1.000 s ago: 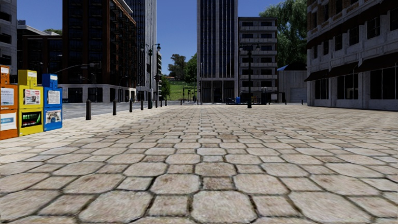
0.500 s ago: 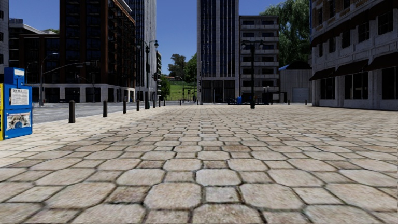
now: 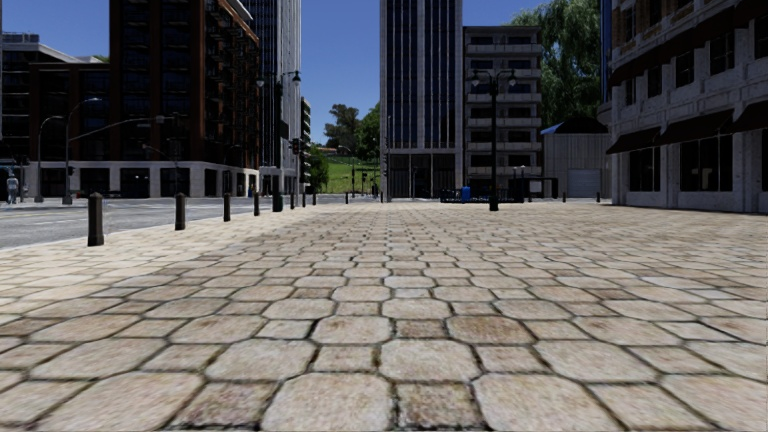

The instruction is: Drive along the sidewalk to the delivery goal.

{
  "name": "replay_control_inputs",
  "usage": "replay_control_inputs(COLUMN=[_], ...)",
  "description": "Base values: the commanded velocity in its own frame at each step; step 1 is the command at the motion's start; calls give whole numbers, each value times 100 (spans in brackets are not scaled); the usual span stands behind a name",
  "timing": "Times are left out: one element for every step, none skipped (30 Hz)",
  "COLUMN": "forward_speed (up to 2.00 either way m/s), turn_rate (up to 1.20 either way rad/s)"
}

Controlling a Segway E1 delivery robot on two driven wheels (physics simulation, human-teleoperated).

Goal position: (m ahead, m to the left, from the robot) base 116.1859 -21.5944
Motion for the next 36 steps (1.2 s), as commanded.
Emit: replay_control_inputs(forward_speed=[200,200,200,200,200,200,200,200,200,200,200,200,200,200,200,200,200,200,200,200,200,200,200,200,200,200,200,200,200,200,200,200,200,200,200,200], turn_rate=[0,0,0,0,0,0,0,0,0,0,0,0,0,0,0,0,0,0,0,0,0,0,0,0,0,0,0,0,0,0,0,0,0,0,0,0])
